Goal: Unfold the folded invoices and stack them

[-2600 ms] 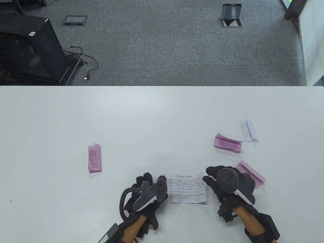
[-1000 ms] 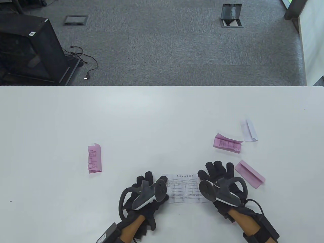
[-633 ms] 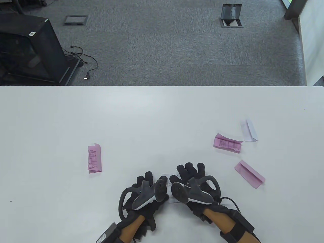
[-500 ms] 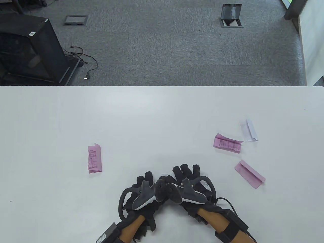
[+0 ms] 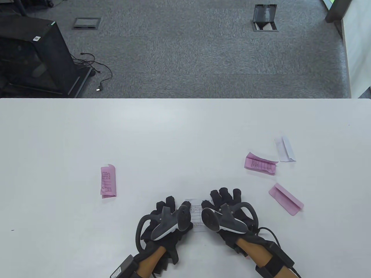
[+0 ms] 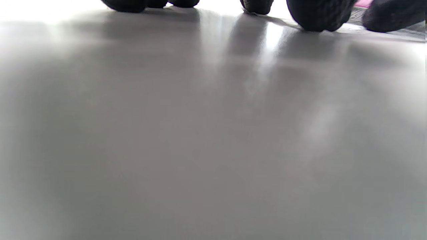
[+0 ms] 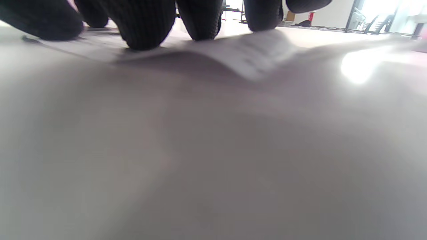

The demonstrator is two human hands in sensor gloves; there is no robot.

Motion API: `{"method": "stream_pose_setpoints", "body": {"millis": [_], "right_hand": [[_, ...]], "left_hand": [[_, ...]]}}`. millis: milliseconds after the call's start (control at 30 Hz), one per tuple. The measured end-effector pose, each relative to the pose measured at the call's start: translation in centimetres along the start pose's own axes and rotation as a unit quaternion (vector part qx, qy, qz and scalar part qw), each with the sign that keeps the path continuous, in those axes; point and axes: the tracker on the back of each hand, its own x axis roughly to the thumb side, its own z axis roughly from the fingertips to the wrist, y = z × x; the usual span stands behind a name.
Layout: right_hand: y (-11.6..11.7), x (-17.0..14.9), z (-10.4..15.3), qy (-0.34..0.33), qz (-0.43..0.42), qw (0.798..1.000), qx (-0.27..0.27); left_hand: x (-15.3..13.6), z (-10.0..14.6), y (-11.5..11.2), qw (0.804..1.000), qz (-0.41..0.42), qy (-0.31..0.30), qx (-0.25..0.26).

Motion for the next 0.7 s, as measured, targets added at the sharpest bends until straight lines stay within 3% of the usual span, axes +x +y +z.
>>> {"method": "stream_pose_setpoints", "body": {"millis": [367, 700], "right_hand": [[1.1, -5.2, 2.0, 0.054, -0.038, 0.998, 0.01], [1.7, -7.2, 3.0, 0.076, -0.06, 0.995, 0.023]], "left_hand": [[0.0, 0.0, 0.0, 1.0, 0.0, 0.0, 0.0], [-0.1, 0.0, -0.1, 1.0, 0.008, 0.003, -0.003]]}}
